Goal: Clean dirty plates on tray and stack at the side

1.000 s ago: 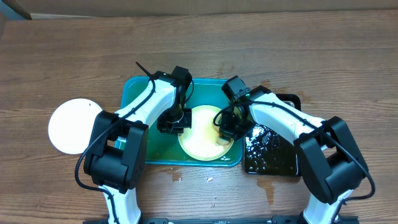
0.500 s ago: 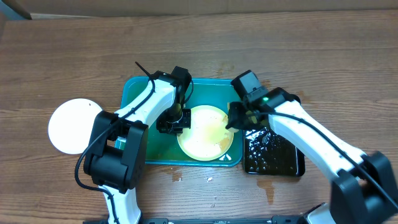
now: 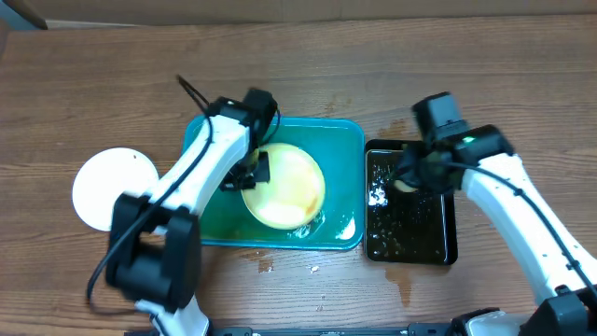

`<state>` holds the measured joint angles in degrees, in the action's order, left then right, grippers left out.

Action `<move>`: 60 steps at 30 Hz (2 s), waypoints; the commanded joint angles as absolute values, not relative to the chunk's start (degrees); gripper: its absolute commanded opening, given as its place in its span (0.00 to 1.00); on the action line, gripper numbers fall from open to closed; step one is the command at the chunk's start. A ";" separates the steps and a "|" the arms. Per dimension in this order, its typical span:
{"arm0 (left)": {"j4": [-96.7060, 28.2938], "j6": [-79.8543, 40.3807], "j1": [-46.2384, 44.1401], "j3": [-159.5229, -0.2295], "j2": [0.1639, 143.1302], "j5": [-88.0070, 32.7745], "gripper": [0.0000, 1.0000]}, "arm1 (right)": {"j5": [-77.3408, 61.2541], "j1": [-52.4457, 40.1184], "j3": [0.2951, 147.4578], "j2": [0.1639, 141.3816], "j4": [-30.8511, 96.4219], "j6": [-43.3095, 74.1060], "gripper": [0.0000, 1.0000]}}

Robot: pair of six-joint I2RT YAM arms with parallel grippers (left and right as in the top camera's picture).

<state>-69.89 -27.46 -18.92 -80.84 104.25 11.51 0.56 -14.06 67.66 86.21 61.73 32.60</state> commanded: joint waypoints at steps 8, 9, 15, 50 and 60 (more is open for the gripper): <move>-71.31 -31.97 -26.37 -82.70 91.72 41.28 0.04 | 1.87 -11.51 61.63 85.95 58.70 28.42 0.04; -71.64 -31.94 -27.31 -82.70 91.70 43.40 0.04 | 1.87 -11.51 60.64 85.95 57.71 28.40 0.04; -73.54 -31.94 -33.30 -82.67 91.70 57.19 0.04 | 1.83 -11.51 55.20 85.95 49.87 23.81 0.04; -74.78 -28.29 -41.28 -82.67 91.72 69.69 0.04 | 0.78 -11.55 48.99 85.95 42.02 7.44 0.83; -74.83 -29.02 -39.79 -82.70 91.66 65.28 0.04 | 0.78 -11.55 48.99 85.95 42.04 7.44 0.83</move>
<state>-74.83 -28.38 -40.82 -81.82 92.47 66.98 0.84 -11.66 49.32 86.26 42.22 7.64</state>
